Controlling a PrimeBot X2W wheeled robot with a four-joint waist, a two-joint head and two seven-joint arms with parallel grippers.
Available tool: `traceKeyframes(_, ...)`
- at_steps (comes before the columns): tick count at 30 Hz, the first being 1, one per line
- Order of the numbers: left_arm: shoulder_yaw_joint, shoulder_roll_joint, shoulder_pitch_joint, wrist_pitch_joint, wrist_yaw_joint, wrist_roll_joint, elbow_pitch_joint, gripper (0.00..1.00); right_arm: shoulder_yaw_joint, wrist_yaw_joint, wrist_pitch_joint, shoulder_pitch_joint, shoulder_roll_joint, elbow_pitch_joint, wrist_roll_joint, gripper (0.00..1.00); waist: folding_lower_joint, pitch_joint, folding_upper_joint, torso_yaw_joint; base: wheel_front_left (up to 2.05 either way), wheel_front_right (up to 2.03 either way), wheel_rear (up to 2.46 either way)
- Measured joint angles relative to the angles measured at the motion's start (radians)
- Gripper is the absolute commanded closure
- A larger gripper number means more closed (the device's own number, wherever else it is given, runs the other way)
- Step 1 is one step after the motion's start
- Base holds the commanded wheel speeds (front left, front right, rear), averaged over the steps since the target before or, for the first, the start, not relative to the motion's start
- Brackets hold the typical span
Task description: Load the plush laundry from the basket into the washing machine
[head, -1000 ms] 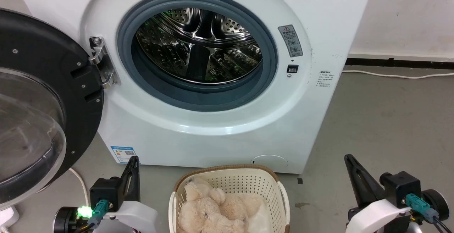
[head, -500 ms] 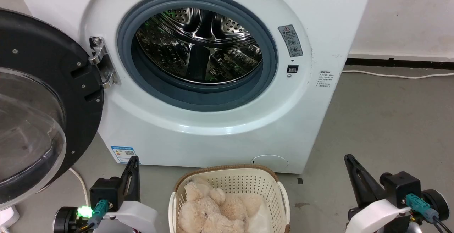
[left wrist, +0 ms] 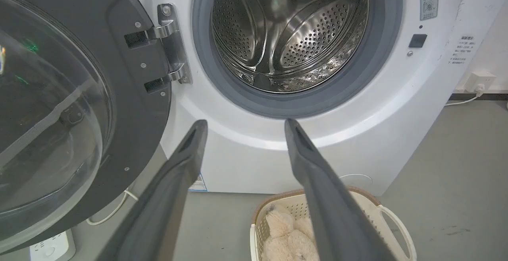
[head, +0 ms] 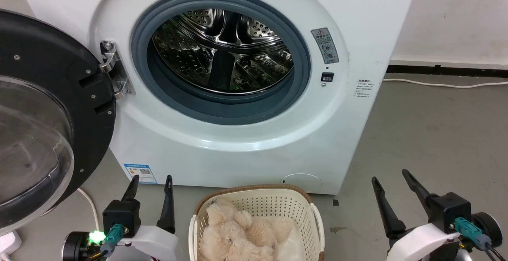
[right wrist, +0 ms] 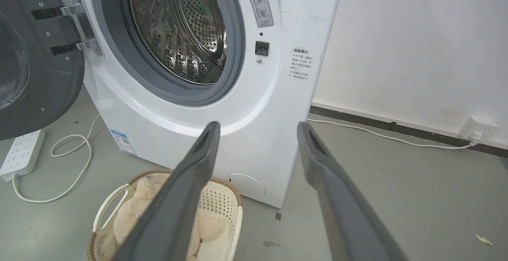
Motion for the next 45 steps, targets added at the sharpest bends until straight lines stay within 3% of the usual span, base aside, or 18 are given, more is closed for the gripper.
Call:
traceKeyframes(23,-0.059,0.0,-0.002,-0.028,0.018,-0.06,0.029,0.0,0.001,0.0,-0.037,0.019,0.0,-0.009,0.045,0.0,0.0001,0.024,0.0,-0.006,0.0,0.0,0.0)
traceKeyframes(45,-0.175,0.0,-0.189,0.067,-0.003,-0.123,0.255,0.0,0.0,0.0,-0.093,-0.027,0.0,-0.025,0.096,0.0,0.0002,0.167,0.0,-0.063,0.0,0.0,0.0)
